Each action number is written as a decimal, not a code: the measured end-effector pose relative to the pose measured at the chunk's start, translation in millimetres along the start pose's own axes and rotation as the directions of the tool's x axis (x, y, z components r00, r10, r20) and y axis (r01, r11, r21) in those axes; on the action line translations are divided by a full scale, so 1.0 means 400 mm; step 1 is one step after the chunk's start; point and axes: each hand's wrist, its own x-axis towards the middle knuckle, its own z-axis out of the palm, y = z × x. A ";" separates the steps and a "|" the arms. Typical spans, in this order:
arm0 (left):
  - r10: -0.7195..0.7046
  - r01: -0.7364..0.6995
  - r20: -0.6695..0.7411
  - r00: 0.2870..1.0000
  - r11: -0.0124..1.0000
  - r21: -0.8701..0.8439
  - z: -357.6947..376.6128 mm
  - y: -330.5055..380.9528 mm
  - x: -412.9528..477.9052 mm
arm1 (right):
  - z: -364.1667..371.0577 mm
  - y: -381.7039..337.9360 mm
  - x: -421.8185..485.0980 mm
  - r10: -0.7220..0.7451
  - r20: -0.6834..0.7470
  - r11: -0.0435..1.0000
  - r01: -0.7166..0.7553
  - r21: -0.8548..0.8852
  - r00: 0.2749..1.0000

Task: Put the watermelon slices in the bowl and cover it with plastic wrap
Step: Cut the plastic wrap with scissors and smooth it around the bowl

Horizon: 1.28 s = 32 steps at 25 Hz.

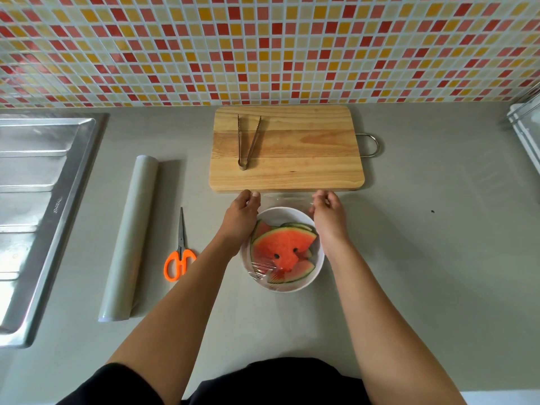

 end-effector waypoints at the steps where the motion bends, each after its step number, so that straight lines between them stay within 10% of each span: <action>1: -0.016 0.016 -0.005 1.000 1.000 -0.015 -0.001 -0.001 0.000 | -0.008 -0.005 0.000 0.073 0.028 0.995 -0.074 0.059 0.997; 8: -0.032 0.031 -0.016 0.999 0.998 -0.060 0.000 0.002 -0.004 | -0.095 0.007 -0.016 0.367 0.409 0.925 -0.376 -0.062 0.836; 15: -0.077 0.077 -0.011 0.997 0.997 -0.012 -0.006 0.004 -0.008 | -0.063 0.013 -0.020 0.184 0.229 0.983 -0.177 -0.051 0.956; 26: -0.274 0.288 0.092 0.957 0.929 -0.231 -0.010 0.011 -0.014 | -0.002 0.024 -0.035 0.345 0.013 0.921 -0.341 0.187 0.939; 32: -0.155 0.151 0.058 0.986 0.986 0.067 -0.010 0.000 -0.024 | -0.010 0.032 -0.039 0.266 -0.002 0.964 -0.266 0.022 0.964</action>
